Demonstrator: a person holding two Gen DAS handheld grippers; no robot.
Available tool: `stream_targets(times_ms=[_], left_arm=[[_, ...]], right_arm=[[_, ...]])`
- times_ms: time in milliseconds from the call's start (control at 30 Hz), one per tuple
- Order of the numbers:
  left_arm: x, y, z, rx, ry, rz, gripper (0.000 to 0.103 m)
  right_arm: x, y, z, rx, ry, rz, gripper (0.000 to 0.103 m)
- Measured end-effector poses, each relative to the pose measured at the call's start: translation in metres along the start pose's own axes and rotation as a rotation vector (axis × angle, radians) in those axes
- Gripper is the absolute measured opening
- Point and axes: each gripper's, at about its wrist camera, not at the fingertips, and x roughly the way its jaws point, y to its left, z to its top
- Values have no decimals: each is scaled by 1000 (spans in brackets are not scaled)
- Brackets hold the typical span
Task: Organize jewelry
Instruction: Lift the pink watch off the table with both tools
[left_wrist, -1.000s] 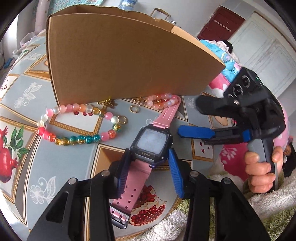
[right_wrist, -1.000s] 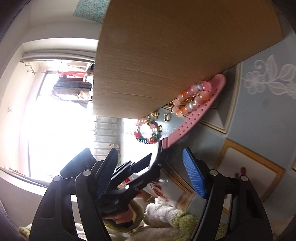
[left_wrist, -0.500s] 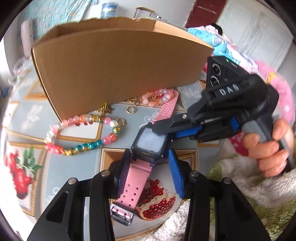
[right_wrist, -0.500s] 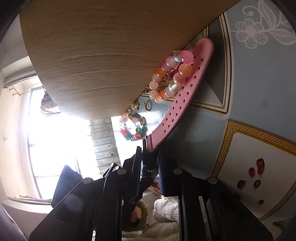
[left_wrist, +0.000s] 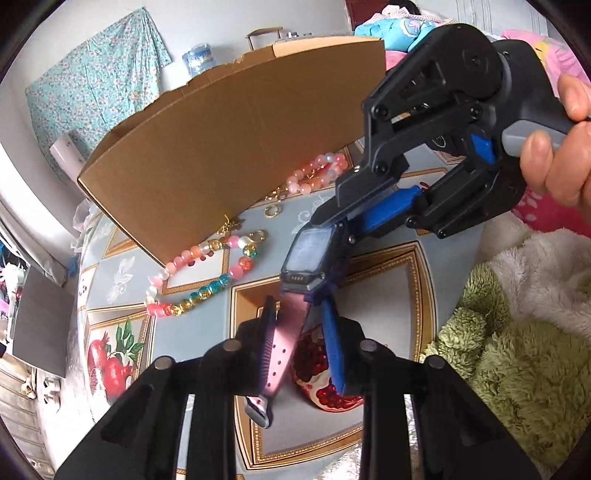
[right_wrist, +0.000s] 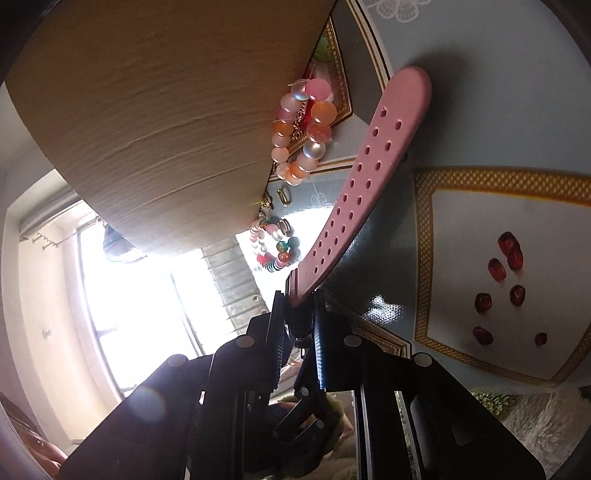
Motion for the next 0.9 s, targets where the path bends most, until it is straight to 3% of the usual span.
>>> stream_targets(times_ms=[67, 167, 233, 333, 500, 633, 767, 900], left_arm=[[-2, -3, -1, 11, -6, 6, 16], [-4, -3, -3, 16, -6, -1, 9], [-5, -1, -4, 17, -7, -2, 3], [-5, 10, -7, 14, -10, -17, 3], [-1, 11, -6, 59, -9, -14, 3], [1, 13, -4, 75, -3, -12, 3], [3, 13, -4, 80, 11, -11, 3], [3, 11, -2, 80, 15, -6, 3]], right_arm=[[11, 3, -1, -31, -4, -22, 18], [6, 22, -4, -126, -32, -110, 41], [4, 39, -13, -239, -56, -192, 41], [-6, 69, -30, -510, -116, -397, 41], [9, 115, -68, -1091, -210, -763, 41], [35, 105, -87, -1458, -135, -930, 41], [55, 98, -95, -1632, -47, -983, 37], [95, 91, -98, -1805, -13, -1074, 37]])
